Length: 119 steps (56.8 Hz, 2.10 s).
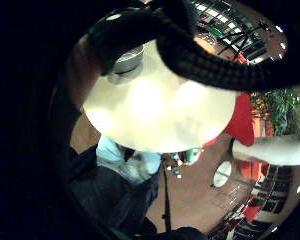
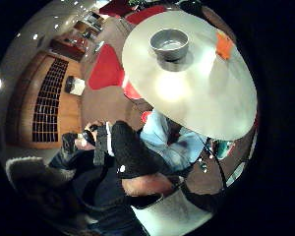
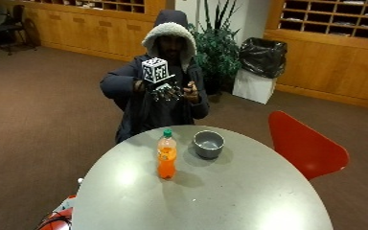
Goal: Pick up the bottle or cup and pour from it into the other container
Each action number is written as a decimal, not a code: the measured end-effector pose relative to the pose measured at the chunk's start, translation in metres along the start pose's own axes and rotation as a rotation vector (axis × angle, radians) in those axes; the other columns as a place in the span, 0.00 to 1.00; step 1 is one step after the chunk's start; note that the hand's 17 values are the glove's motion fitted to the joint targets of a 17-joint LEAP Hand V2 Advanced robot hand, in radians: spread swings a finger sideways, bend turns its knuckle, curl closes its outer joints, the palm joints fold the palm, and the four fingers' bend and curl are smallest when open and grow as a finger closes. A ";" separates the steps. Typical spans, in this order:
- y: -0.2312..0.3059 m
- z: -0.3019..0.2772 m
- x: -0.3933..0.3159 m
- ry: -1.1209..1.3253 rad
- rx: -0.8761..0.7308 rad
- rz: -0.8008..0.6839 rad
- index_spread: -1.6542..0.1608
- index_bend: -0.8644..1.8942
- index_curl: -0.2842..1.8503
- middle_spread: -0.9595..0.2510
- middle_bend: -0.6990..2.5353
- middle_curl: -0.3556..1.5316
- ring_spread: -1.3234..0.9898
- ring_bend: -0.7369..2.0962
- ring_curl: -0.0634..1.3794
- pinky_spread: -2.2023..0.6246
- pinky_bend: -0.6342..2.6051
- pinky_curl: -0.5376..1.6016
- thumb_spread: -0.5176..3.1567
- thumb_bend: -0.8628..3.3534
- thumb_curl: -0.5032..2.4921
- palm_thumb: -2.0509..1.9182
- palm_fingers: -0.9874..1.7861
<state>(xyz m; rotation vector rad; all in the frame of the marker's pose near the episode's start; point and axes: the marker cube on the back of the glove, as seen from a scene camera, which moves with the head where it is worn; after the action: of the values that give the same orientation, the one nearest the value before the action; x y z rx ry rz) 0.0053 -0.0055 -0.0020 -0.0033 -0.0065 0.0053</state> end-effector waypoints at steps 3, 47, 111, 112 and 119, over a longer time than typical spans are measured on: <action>-0.001 -0.001 0.004 -0.005 -0.005 0.005 0.77 0.40 0.18 0.77 0.30 0.24 0.61 0.33 0.08 0.85 0.31 0.31 0.29 0.23 0.19 0.56 0.50; -0.118 0.064 0.221 -0.410 0.151 0.287 0.71 0.36 0.24 0.84 0.28 0.34 0.65 0.33 0.16 0.91 0.36 0.40 0.40 0.20 0.26 0.59 0.42; -0.263 0.138 0.226 -1.251 0.241 0.011 0.75 0.35 0.25 0.61 0.32 0.39 0.52 0.47 0.31 0.84 0.33 0.41 0.32 0.20 0.35 0.75 0.75; -0.263 0.138 0.225 -1.247 0.244 0.011 0.75 0.35 0.25 0.61 0.32 0.39 0.51 0.47 0.31 0.84 0.33 0.41 0.32 0.20 0.35 0.75 0.75; -0.263 0.127 0.224 -1.242 0.240 0.018 0.75 0.35 0.25 0.61 0.31 0.40 0.51 0.47 0.31 0.83 0.33 0.41 0.30 0.20 0.36 0.75 0.76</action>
<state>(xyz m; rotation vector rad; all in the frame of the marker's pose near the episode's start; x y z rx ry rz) 0.2294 -0.2667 0.1276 0.2408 -1.2476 0.0251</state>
